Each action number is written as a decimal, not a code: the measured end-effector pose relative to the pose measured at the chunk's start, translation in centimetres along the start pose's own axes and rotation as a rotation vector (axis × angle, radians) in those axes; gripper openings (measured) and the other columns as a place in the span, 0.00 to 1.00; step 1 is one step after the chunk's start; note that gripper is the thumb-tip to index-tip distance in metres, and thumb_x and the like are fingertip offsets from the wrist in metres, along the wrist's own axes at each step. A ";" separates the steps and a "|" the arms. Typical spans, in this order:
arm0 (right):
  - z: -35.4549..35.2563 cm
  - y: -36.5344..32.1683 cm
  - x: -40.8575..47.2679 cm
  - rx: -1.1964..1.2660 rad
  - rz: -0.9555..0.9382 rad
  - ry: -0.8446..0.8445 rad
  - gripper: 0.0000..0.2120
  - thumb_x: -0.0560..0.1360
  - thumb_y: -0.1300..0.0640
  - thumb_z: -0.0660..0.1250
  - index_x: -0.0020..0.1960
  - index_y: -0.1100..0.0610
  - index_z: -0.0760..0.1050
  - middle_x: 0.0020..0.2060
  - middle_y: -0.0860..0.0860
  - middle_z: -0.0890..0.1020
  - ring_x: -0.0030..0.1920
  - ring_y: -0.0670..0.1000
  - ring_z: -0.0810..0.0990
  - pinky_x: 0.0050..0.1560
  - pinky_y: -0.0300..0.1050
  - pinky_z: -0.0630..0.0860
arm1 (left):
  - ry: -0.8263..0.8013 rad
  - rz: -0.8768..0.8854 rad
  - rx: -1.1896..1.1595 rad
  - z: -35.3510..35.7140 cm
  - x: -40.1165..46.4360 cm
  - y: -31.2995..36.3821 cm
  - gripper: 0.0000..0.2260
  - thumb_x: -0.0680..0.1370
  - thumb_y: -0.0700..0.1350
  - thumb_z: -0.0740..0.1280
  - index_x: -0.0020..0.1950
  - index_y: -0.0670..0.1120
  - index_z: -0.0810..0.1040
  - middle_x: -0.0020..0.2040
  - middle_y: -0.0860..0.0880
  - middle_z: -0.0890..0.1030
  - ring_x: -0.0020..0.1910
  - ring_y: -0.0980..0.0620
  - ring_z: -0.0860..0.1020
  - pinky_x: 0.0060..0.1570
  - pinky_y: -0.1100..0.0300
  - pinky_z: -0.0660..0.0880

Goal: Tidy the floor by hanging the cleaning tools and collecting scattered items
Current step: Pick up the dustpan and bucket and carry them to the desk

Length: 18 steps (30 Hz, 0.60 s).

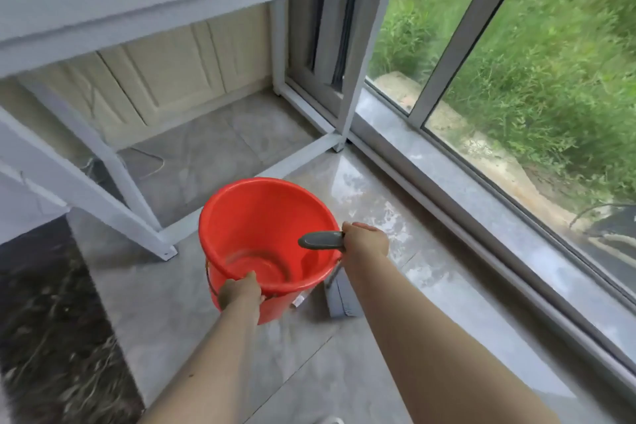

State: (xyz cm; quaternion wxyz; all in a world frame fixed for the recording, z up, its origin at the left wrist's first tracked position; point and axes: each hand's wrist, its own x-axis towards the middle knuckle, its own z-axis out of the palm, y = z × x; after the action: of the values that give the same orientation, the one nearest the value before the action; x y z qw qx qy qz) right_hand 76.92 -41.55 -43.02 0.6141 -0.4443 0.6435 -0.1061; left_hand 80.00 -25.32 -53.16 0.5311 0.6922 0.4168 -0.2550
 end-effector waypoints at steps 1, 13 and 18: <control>1.0 0.3 -1.3 -0.014 -0.012 -0.022 0.09 0.72 0.65 0.69 0.52 0.62 0.79 0.55 0.62 0.81 0.44 0.55 0.78 0.48 0.46 0.77 | -0.002 -0.020 -0.037 -1.6 0.4 0.1 0.20 0.78 0.41 0.65 0.67 0.34 0.70 0.49 0.38 0.76 0.34 0.45 0.77 0.51 0.47 0.80; 13.0 8.3 -18.7 -0.427 -0.188 -0.292 0.03 0.74 0.61 0.65 0.47 0.56 0.73 0.34 0.52 0.72 0.36 0.54 0.73 0.35 0.40 0.68 | 0.061 -0.078 -0.360 -23.0 4.8 -0.8 0.18 0.78 0.40 0.63 0.68 0.39 0.70 0.61 0.36 0.77 0.46 0.40 0.78 0.50 0.51 0.78; 18.0 11.8 -25.4 -0.603 -0.248 -0.351 0.09 0.73 0.63 0.63 0.35 0.58 0.70 0.26 0.50 0.68 0.26 0.49 0.67 0.23 0.37 0.61 | 0.105 -0.089 -0.483 -31.5 6.6 -1.2 0.20 0.79 0.39 0.63 0.70 0.40 0.68 0.63 0.35 0.75 0.57 0.37 0.79 0.53 0.50 0.78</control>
State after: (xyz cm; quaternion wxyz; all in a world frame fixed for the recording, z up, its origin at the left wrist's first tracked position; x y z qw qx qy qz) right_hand 83.83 -9.52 -37.38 0.5393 -0.6912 0.4721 0.0924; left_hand 79.63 6.71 -49.37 0.6470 0.5383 0.5228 -0.1351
